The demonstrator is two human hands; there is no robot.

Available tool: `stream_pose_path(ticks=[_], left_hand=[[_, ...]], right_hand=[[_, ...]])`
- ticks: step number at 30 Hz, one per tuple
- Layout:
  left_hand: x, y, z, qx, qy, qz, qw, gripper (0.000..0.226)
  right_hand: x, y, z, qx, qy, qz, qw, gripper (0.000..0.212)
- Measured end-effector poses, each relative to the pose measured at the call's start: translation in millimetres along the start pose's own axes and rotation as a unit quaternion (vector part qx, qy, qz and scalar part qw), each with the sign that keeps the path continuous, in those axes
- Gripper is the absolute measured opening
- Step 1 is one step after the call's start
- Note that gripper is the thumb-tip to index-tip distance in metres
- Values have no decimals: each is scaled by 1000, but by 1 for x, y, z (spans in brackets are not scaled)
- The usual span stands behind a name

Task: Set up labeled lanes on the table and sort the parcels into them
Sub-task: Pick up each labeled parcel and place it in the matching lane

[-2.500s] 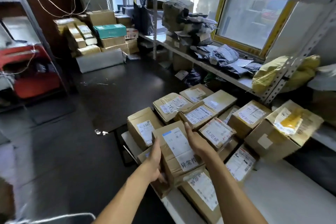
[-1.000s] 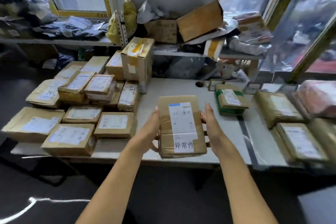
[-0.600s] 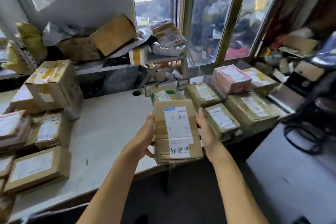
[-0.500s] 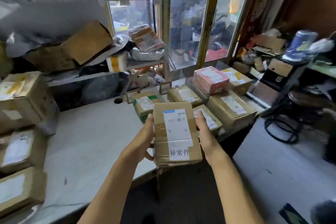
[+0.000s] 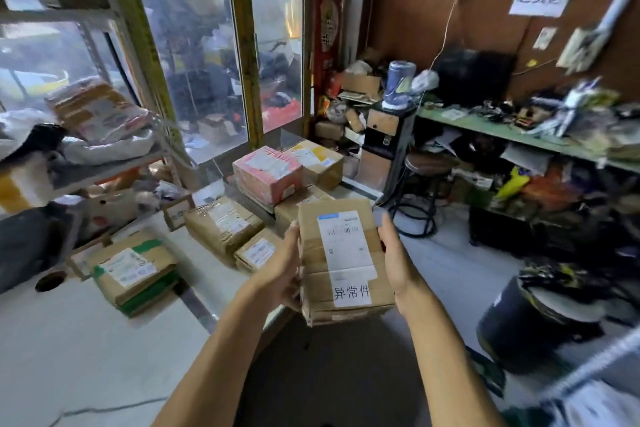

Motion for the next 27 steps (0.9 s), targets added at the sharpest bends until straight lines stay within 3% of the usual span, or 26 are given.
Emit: stream_pose_path(ticks=[4,7,8,10,12,18,21,25,27], left_hand=[[57,-19,27,-4,2,-10,1000,63],[101,-32,49,-4,-3,-22,1000,59],[114,-37,55,-3,0,-28,1000,63],[146,-48,65,2,-1,-50,999,73],[175,-61,72,3,8,-61,998,79],[229,-86,86,-32,17,-75,996,75],[246,-93,91,-56,21,-86,994,74],[269,-91,98,-93,14,-61,994,65],[284,-92,100,-112,12,-49,992,71]], right_hand=[[39,40,4,11,-23,-6,1000,85],[68,74,1,20,-30,10,999,103],[76,85,-3,17,-30,14,999,99],[90,106,-15,17,-43,37,998,61],[109,129,-17,20,-52,50,997,42],[149,180,-25,5,-85,78,993,47],[184,197,-20,-9,-93,44,995,66],[221,214,-22,-28,-118,22,992,61],[242,218,-21,-22,-130,9,991,56]])
Point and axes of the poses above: each hand's wrist, its own x-axis towards the middle knuckle, its own y-axis out of the back of the hand, z = x × y, the point moved 10 cm from there along x, towards the middle knuckle, and after that the axes turned 12 degrees about -z, right-handed, at the moved point
